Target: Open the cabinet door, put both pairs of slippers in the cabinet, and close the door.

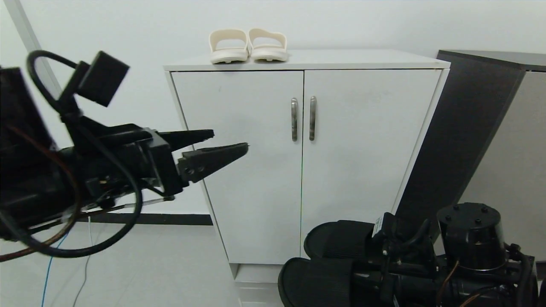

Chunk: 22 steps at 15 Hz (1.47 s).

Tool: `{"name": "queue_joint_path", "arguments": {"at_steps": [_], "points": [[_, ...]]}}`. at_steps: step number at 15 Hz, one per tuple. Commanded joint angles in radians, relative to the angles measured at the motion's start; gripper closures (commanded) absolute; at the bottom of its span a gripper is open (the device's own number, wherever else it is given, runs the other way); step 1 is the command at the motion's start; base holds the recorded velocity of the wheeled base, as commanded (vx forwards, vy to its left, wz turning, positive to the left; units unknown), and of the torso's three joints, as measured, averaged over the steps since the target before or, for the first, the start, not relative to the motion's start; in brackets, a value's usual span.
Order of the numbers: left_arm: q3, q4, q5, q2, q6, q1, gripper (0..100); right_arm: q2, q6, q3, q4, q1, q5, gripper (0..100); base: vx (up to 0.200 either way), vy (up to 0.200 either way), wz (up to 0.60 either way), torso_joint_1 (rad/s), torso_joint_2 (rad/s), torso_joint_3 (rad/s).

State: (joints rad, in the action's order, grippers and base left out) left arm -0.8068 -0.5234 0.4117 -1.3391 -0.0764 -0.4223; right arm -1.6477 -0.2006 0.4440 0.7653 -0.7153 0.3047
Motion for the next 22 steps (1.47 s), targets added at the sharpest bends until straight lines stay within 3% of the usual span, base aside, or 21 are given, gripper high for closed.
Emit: {"name": "queue_joint_path", "arguments": {"at_steps": [1, 2, 4, 7, 9, 11, 14, 16, 17, 18, 22], "points": [[-0.092, -0.053, -0.013, -0.167, -0.026, -0.055, 0, -0.014, 0.0, -0.001, 0.0, -0.001, 0.001, 100, 0.0, 0.0, 0.0, 0.0, 0.0, 0.0], [-0.161, -0.063, -0.014, -0.235, -0.046, -0.078, 0, -0.018, 0.0, -0.001, 0.0, -0.001, 0.002, 100, 0.0, 0.0, 0.0, 0.0, 0.0, 0.0], [-0.247, -0.064, -0.014, -0.321, -0.056, -0.092, 0, -0.018, -0.002, -0.005, 0.0, -0.003, 0.008, 100, 0.0, 0.0, 0.0, 0.0, 0.0, 0.0], [-0.357, -0.066, -0.001, -0.413, -0.125, -0.093, 0, -0.024, 0.0, -0.007, 0.0, -0.001, 0.008, 100, 0.0, 0.0, 0.0, 0.0, 0.0, 0.0], [-0.423, -0.06, 0.024, -0.462, -0.131, -0.102, 0, -0.029, 0.0, -0.007, 0.002, -0.003, 0.008, 100, 0.0, 0.0, 0.0, 0.0, 0.0, 0.0], [-0.479, -0.047, 0.03, -0.5, -0.157, -0.125, 0, -0.032, 0.0, -0.01, 0.019, -0.001, 0.008, 100, 0.0, 0.0, 0.0, 0.0, 0.0, 0.0], [-0.6, 0.031, 0.033, -0.565, -0.161, -0.13, 0, -0.043, 0.0, -0.025, 0.065, -0.003, 0.011, 100, 0.0, 0.0, 0.0, 0.0, 0.0, 0.0], [-0.667, 0.086, 0.033, -0.586, -0.204, -0.128, 0, -0.054, 0.001, -0.031, 0.092, -0.003, 0.021, 100, 0.0, 0.0, 0.0, 0.0, 0.0, 0.0], [-0.718, 0.106, 0.032, -0.604, -0.26, -0.128, 0, -0.06, 0.001, -0.031, 0.101, -0.003, 0.021, 100, 0.0, 0.0, 0.0, 0.0, 0.0, 0.0], [-0.75, 0.114, 0.032, -0.624, -0.283, -0.128, 0, -0.063, 0.001, -0.031, 0.103, -0.003, 0.019, 100, 0.0, 0.0, 0.0, 0.0, 0.0, 0.0], [-0.862, 0.178, 0.021, -0.712, -0.292, -0.133, 0, -0.066, 0.001, -0.033, 0.101, -0.001, 0.019, 100, 0.0, 0.0, 0.0, 0.0, 0.0, 0.0]]}}
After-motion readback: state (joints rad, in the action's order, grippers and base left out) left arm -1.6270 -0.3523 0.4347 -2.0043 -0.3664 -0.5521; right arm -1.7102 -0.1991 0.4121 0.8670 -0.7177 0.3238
